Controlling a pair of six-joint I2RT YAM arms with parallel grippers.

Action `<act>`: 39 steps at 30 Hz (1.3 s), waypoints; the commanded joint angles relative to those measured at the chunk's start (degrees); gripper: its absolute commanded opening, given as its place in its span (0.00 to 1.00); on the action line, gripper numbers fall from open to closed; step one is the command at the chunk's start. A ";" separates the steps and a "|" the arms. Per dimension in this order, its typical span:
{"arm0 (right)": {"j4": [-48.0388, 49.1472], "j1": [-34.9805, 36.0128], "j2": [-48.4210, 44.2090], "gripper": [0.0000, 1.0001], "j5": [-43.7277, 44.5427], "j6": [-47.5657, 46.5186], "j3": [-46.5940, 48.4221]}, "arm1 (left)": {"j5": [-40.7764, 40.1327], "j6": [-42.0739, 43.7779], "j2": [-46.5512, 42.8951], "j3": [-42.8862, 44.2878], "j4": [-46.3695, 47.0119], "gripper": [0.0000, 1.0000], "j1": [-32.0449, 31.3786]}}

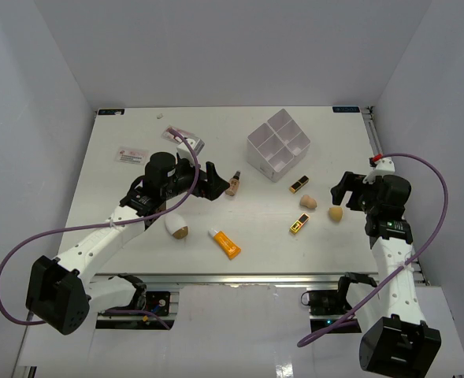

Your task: Organize the makeup

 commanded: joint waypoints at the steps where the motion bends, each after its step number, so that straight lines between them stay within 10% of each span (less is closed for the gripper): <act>1: 2.12 -0.09 -1.62 0.90 -5.95 -2.75 0.89 | 1.19 -0.44 -1.34 1.98 0.85 0.98 -0.12; 12: 0.19 -0.18 -3.42 0.90 -28.99 -22.24 -3.89 | 1.10 -0.36 -1.50 1.98 0.77 0.98 -0.12; 25: -42.29 12.56 9.76 0.91 -34.37 -91.73 10.41 | 1.00 0.05 -1.48 2.16 0.50 0.98 -0.12; 31: -23.82 16.88 16.45 0.97 -23.01 -65.82 14.41 | 0.92 0.25 -1.59 2.33 0.41 0.98 -0.12; 39: -12.63 19.77 25.97 0.82 -4.64 -39.92 16.56 | 1.16 0.25 -1.50 2.51 0.24 0.98 -0.12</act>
